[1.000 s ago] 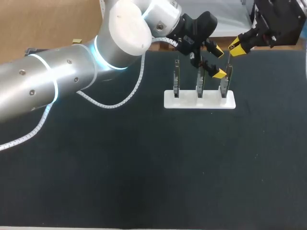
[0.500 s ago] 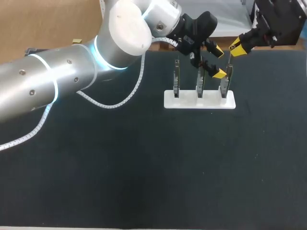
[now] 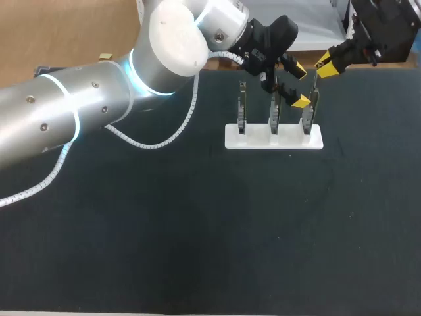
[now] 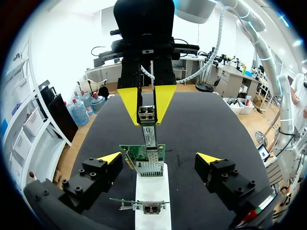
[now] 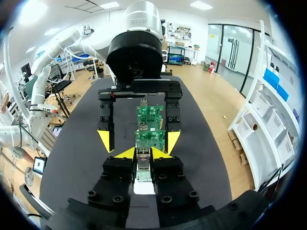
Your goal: Pick up the optical module with the left hand, and insert it into the network port with the right hand.
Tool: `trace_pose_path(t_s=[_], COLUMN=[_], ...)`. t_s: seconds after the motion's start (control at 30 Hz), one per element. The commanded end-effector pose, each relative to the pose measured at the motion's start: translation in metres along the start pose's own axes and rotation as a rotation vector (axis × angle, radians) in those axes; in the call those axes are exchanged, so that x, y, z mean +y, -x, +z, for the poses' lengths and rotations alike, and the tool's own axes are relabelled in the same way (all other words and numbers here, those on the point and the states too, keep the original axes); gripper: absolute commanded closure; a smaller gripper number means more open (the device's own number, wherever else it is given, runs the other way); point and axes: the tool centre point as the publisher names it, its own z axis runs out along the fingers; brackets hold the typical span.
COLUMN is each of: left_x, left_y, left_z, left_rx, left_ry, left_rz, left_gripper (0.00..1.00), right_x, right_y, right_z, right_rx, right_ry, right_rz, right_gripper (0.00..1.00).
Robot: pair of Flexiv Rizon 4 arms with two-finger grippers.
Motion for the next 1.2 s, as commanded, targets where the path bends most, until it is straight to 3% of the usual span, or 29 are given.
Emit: trace_pose_path(t_s=[0.03,0.97,1.03,1.2], left_x=[-0.0006,-0.0006,-0.0006,-0.0006], left_y=[0.0005,0.0005,0.0005,0.0005], left_z=[-0.0005,-0.0005,-0.0005,-0.0005], left_rx=[0.004,0.004,0.004,0.004], left_ry=[0.001,0.001,0.001,0.001], left_rz=[-0.002,-0.002,-0.002,-0.002], left_gripper=[0.0,0.0,0.0,0.0], right_x=[0.0011,-0.0028,-0.0029,-0.0045], right_y=[-0.0001,-0.007,-0.0069,-0.0069], right_z=[0.0015,0.0077,0.0074,0.0047], right_rx=[0.0,0.024,0.026,0.019], right_ry=[0.001,0.006,0.0,-0.011], right_rz=[0.0,0.018,0.023,0.046], right_gripper=[1.0,1.0,0.0,0.0])
